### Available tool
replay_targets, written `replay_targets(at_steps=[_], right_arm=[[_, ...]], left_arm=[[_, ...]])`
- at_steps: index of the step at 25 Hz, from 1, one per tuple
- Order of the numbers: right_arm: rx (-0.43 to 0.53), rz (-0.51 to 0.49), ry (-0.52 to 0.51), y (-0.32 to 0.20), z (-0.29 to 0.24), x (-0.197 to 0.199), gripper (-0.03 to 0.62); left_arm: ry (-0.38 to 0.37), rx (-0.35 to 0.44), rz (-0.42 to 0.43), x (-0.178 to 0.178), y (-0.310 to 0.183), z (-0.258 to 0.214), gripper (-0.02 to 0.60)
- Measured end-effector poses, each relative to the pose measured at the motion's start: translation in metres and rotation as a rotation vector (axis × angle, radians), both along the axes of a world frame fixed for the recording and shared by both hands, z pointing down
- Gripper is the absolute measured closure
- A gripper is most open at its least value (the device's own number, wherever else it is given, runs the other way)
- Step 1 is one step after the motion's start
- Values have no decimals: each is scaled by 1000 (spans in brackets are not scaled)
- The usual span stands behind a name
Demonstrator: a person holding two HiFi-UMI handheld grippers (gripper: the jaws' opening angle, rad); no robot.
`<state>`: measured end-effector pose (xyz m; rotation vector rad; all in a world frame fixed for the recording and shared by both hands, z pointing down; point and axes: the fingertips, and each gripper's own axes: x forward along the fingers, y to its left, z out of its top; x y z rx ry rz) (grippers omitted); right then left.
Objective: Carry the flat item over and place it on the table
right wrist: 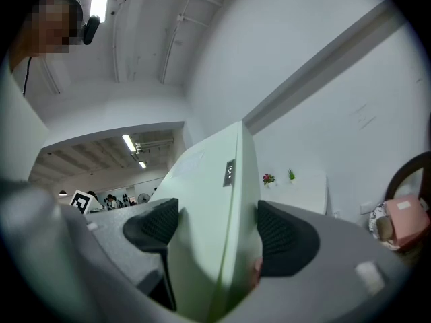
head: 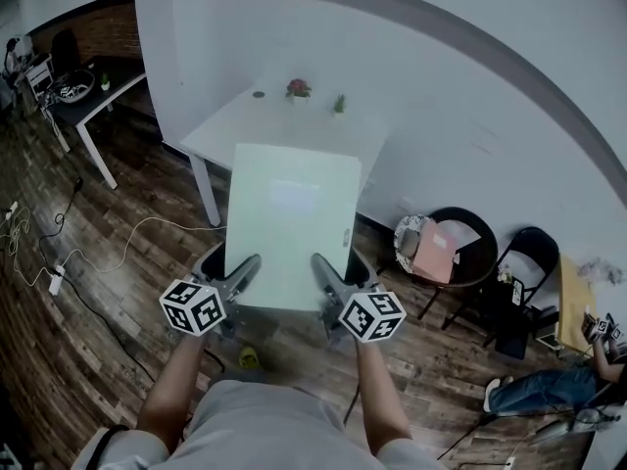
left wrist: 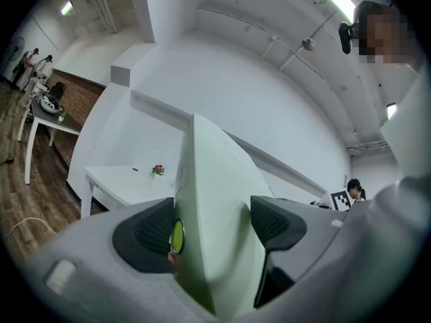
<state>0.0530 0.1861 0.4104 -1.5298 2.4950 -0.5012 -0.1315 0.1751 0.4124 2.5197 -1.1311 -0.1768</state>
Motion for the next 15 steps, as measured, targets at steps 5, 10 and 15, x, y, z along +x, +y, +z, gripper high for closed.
replay_targets(at_steps=[5,10,15], right_arm=[[10,26,0,-50,-5,-18,233],[21,52,-2,-84,-6,-30,233],[5,69,5,-113,2,-31,233]], left_arm=[[0,9,26,-17,-55,-6,233],[-3,15,52,-29,-94,-7,233],[4,-1,66,-30,-124,3,233]])
